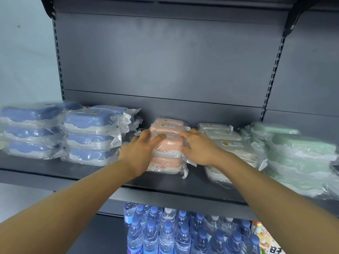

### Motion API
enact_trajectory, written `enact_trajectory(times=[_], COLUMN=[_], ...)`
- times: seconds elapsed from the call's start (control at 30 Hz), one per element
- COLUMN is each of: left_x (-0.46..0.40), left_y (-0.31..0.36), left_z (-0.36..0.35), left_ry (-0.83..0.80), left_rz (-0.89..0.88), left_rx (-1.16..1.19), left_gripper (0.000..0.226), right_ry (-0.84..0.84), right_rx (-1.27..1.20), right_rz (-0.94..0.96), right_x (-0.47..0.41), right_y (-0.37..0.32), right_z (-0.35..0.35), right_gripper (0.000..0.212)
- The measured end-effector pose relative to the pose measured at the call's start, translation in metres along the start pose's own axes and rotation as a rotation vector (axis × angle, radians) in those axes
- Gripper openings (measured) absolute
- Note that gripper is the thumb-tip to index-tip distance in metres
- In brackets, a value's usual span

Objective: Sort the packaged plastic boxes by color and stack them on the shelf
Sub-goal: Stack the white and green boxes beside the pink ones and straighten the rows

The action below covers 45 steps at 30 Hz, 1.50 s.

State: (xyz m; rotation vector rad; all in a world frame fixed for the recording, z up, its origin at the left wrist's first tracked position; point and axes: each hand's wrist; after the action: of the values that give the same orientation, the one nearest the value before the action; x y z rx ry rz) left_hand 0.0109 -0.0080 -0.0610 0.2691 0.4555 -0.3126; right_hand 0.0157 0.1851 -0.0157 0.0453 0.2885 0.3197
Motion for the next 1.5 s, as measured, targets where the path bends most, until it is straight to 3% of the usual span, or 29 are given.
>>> enact_trajectory(times=[0.1,0.17,0.33,0.57,0.77,0.9,1.1,1.5], left_x=[0.002,0.007,0.032,0.08,0.09,0.086,0.07,0.081], left_y=[0.009,0.015,0.013,-0.025,-0.094,-0.149,-0.204,-0.227], left_z=[0.013,0.022,0.047,0.084,0.096,0.094,0.094,0.091], left_ry=[-0.058,-0.076,0.032,0.111,0.197,0.202,0.153,0.156], left_rz=[0.036,0.062,0.079,0.17,0.219,0.164,-0.069,-0.207], left_rx=[-0.03,-0.055,-0.06,-0.119,-0.084,0.001,0.149,0.407], left_gripper=[0.086,0.092,0.083,0.06,0.069,0.078,0.086,0.074], right_ry=[0.061,0.135,0.256,0.225,0.216,0.224,0.198,0.182], right_rx=[-0.024,-0.035,-0.06,-0.078,-0.101,-0.125,-0.137,-0.058], right_rz=[-0.002,0.014,0.066,0.154,0.134,0.058,-0.079,-0.235], right_x=[0.011,0.017,0.026,0.018,-0.006,-0.027,-0.045,-0.071], right_y=[0.0,0.0,-0.011,-0.067,-0.119,-0.153,-0.201,-0.236], right_z=[0.008,0.014,0.029,0.028,0.029,0.018,0.005,0.0], right_gripper=[0.054,0.053,0.057,0.058,0.05,0.051,0.074,0.079])
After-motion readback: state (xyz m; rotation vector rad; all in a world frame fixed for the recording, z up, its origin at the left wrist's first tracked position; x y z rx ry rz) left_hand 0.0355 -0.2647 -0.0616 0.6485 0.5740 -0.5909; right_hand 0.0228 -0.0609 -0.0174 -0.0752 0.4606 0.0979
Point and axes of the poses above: each hand's wrist, its own x-axis away from the middle knuckle, its own z-axis out of the back of the hand, y = z × x, and after that the axes turned 15 degrees about x, right-handed
